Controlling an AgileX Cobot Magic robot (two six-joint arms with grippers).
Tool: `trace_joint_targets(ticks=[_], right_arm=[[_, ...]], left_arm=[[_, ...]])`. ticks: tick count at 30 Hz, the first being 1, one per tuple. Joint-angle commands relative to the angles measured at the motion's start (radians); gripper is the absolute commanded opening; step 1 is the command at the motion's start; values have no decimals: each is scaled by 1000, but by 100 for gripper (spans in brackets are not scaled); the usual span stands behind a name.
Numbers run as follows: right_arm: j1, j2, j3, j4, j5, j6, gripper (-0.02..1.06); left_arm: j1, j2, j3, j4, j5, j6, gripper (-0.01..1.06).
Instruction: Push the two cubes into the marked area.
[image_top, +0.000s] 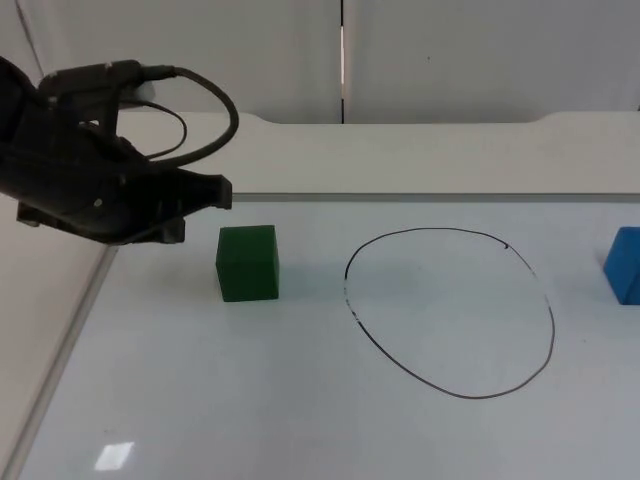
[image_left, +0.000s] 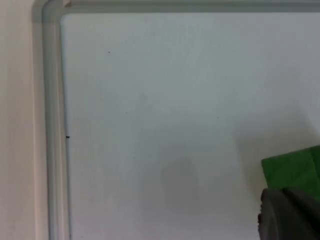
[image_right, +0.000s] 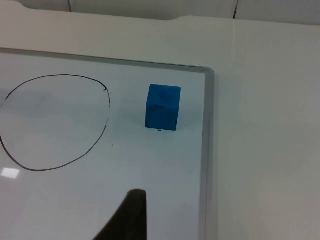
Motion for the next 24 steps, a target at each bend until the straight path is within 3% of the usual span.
trace_joint_targets(ticks=[1,12,24], right_arm=[[-6,-4,1,-4,-3,0,105],[-6,-4,1,-4,-3,0,105],[-6,-4,1,-4,-3,0,105]], left_arm=[[-5,25,-21,-15,12,-12,0],[-5,145,-100,-15,24,-19,0],[-5,182,-100,-23,53,-21,0]])
